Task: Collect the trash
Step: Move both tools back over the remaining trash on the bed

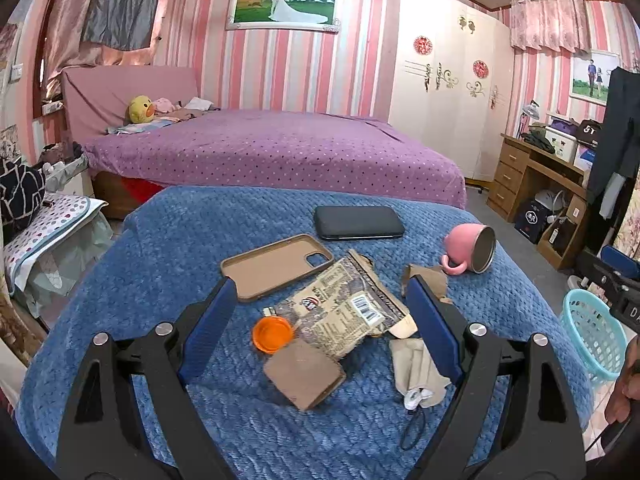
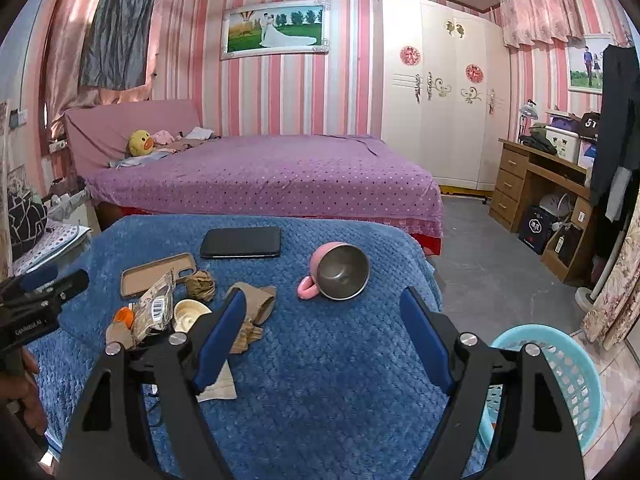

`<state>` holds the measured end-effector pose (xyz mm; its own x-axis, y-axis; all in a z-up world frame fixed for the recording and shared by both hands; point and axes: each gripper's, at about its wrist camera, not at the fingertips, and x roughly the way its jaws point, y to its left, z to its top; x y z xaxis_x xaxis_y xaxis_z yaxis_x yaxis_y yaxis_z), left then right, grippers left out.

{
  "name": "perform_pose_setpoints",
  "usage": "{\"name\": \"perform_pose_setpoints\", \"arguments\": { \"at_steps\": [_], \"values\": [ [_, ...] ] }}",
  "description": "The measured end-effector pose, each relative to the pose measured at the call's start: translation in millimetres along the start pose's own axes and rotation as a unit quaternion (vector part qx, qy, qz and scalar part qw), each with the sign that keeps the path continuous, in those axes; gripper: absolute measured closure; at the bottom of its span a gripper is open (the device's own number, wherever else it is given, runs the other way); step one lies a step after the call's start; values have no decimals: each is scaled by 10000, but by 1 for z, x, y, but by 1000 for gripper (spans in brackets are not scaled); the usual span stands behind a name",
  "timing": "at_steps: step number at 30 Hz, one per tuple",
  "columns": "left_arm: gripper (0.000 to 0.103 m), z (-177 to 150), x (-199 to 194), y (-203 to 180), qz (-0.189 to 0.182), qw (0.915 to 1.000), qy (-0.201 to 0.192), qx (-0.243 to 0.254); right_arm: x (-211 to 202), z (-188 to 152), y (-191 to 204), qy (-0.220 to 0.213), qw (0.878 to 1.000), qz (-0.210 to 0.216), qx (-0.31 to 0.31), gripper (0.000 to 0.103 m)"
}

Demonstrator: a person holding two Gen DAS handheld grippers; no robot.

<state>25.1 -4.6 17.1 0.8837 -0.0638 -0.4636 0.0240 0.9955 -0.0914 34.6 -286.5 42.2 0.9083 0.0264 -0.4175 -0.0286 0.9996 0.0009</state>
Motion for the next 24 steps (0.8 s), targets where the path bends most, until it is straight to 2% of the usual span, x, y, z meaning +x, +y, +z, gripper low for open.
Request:
{"name": "perform_pose_setpoints", "arguments": {
  "at_steps": [24],
  "values": [
    [19,0,-2,11,153,9999,20,6,6,-1,22,67,9998,174,-121,24]
  ]
}}
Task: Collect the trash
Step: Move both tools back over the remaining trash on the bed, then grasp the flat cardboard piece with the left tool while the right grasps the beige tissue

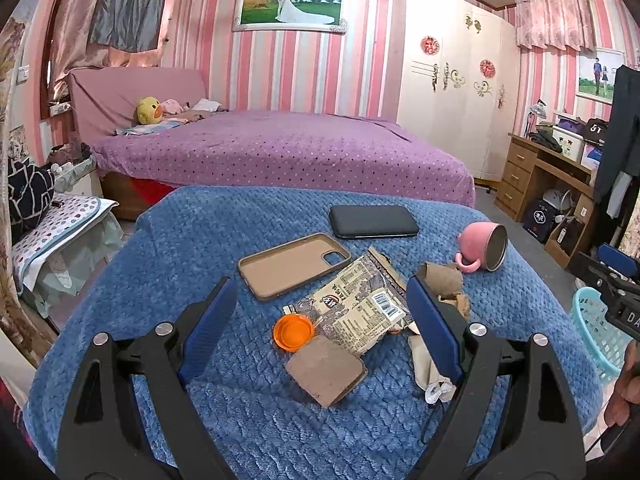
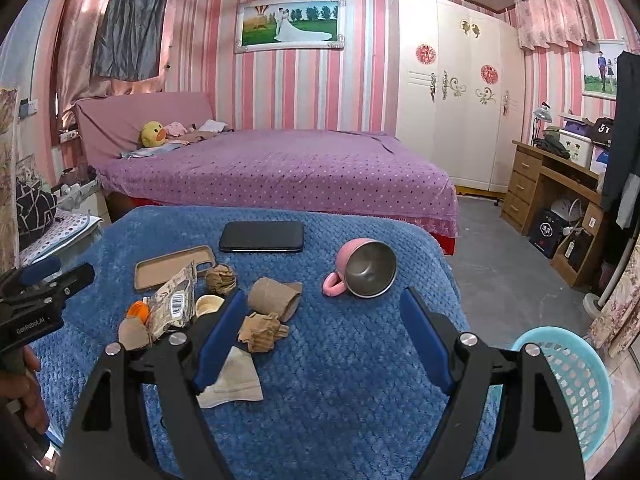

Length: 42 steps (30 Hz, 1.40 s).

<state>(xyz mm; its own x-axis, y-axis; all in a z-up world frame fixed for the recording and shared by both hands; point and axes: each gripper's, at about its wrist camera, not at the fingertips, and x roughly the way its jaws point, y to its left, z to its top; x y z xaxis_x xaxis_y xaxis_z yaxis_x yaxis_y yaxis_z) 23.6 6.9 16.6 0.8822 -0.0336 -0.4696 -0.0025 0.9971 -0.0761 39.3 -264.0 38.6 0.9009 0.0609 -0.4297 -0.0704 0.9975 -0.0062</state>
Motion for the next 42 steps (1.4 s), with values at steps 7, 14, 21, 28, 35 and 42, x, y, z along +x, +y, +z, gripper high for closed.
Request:
{"name": "perform_pose_setpoints", "arguments": {
  "at_steps": [7,14,21,28,35,42],
  "values": [
    [19,0,0,1,11,10000,16,15,0,-1,1,-3,10000,3,-4,24],
    [19,1,1,1,32,10000,46,29,0,-1,0,6,10000,20,-2,25],
    [19,1,6,0,61,9999,132,77,0,-1,0,25,10000,7,3,25],
    [19,-9,20,3,50,9989,432,147,3,-2,-1,91,9999,41,54,24],
    [19,-32,48,-8,-118,9930,1070,491,7,-3,-1,145,9998,115,85,24],
    [19,-50,78,-4,-100,9844,1649,615,11,-5,-1,226,9996,156,75,25]
  ]
}}
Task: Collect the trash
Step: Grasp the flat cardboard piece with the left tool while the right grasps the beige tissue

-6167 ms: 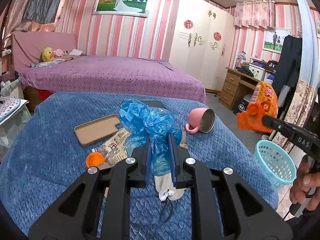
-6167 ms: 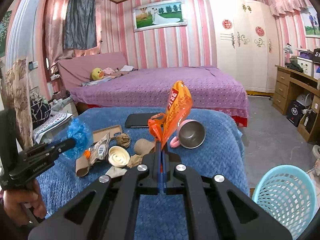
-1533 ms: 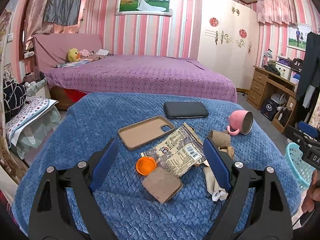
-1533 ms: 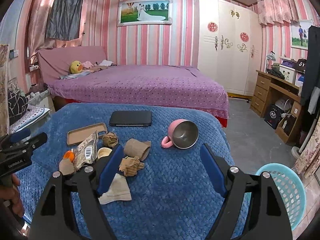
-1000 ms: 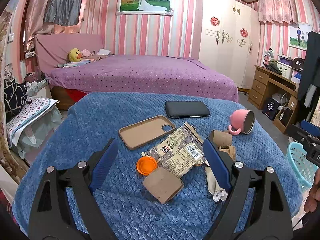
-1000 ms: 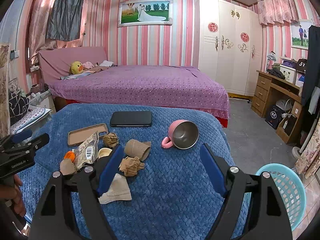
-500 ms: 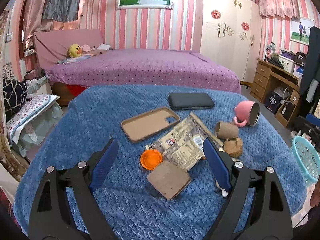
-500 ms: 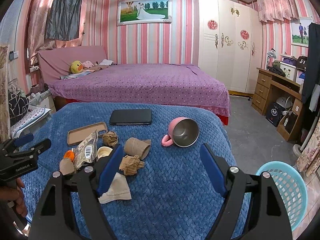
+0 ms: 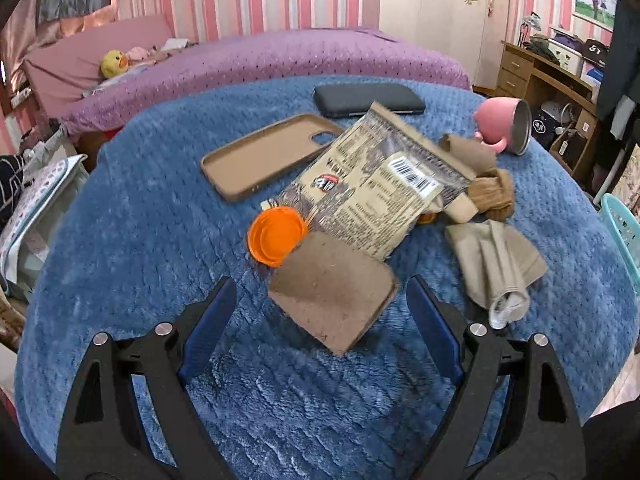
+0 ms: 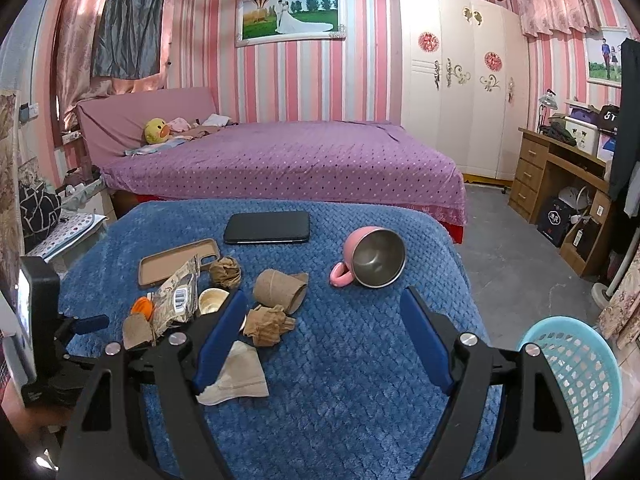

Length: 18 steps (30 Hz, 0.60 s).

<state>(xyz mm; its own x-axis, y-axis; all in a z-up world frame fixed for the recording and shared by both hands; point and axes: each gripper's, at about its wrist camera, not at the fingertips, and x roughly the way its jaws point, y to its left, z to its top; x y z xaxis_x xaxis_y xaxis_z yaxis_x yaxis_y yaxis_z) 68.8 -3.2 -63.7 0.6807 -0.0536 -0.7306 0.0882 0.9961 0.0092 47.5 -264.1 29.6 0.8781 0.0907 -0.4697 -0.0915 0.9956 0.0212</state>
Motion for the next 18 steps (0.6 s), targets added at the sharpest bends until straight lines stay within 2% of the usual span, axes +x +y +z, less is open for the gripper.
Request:
{"name": "perform_pose_setpoints", "arguments": {
  "at_steps": [2,3,4,7,11,15,18],
  "values": [
    [21,1,4,2,-62,10000,69,-16,4,-2,1,74,10000,56,-1,24],
    [35,1,8,4,-199,9997,136,-44,6,-2,2,101,9999,80,-3,24],
    [44,2,11,4,-317,9992,225,-66,9,-3,3,149,9998,124,0,24],
    [49,3,10,4,-478,9986,212,-87,19,-9,4,355,9988,328,14,25],
    [50,5,-9,7,-472,9986,-125,-202,36,-21,1,703,9955,587,235,24],
    [50,12,-30,14,-145,9977,-592,-307,52,-31,16,951,9928,716,162,25],
    [50,14,-38,22,-55,9959,-776,-452,65,-38,29,1142,9907,740,78,25]
  ]
}}
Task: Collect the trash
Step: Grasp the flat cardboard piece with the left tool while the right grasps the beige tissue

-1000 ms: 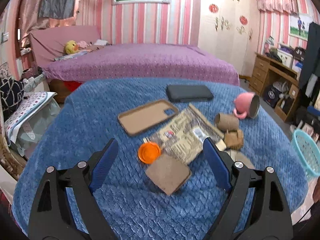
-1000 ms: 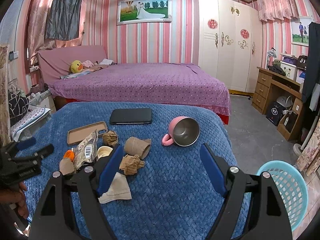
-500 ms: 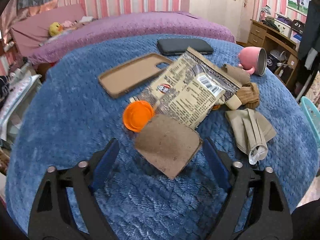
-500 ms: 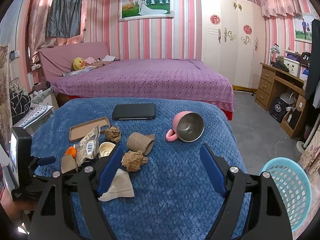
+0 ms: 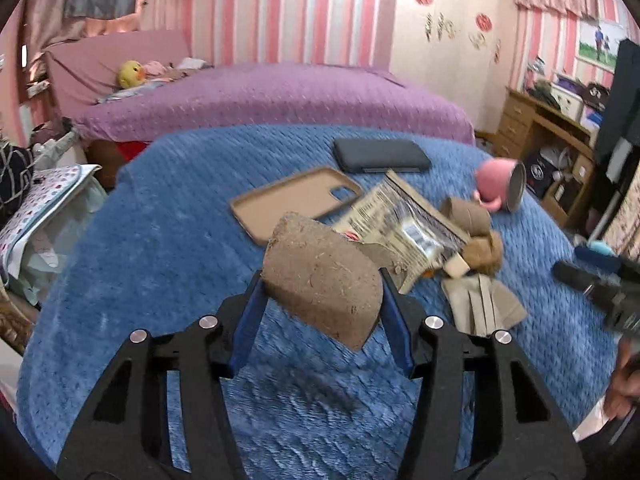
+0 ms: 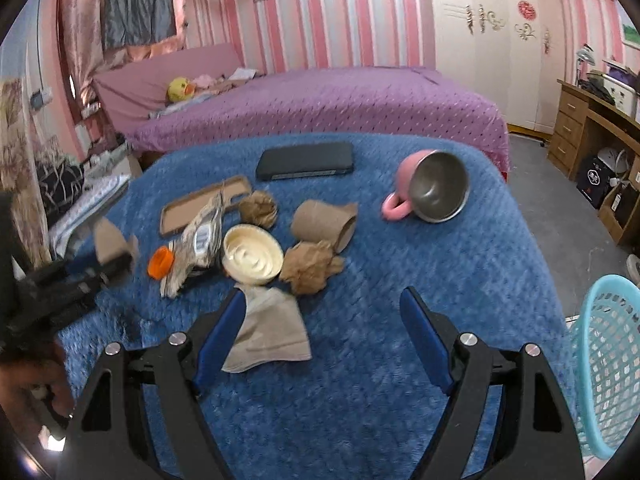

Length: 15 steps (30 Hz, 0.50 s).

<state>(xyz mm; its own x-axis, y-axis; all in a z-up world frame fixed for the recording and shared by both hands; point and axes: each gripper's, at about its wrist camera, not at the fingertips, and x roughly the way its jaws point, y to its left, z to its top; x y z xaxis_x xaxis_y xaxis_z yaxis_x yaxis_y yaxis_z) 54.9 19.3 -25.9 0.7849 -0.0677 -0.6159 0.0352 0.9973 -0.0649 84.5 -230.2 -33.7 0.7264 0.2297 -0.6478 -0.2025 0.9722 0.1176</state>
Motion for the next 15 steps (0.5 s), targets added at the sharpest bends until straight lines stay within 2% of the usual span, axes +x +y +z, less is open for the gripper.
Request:
{"name": "perform_pose_setpoints", "arguments": {
  "at_steps": [4,12,13,14,15],
  "values": [
    [50,2,-2,5,46,10000,-24,17,30,-5,20,372,9992,173,-22,25],
    [50,-4,-6,15,36,10000,-4,-40,78,-17,50,959,9948,209,-266,27],
    [50,-4,-7,16,31,10000,-8,-47,82,-19,56,1009,9939,192,-396,36],
    [50,-5,-7,17,26,10000,-11,-54,81,-20,62,975,9936,147,-553,52],
    [50,-5,-8,18,18,10000,-21,-80,79,-19,65,951,9933,218,-626,60]
  ]
}}
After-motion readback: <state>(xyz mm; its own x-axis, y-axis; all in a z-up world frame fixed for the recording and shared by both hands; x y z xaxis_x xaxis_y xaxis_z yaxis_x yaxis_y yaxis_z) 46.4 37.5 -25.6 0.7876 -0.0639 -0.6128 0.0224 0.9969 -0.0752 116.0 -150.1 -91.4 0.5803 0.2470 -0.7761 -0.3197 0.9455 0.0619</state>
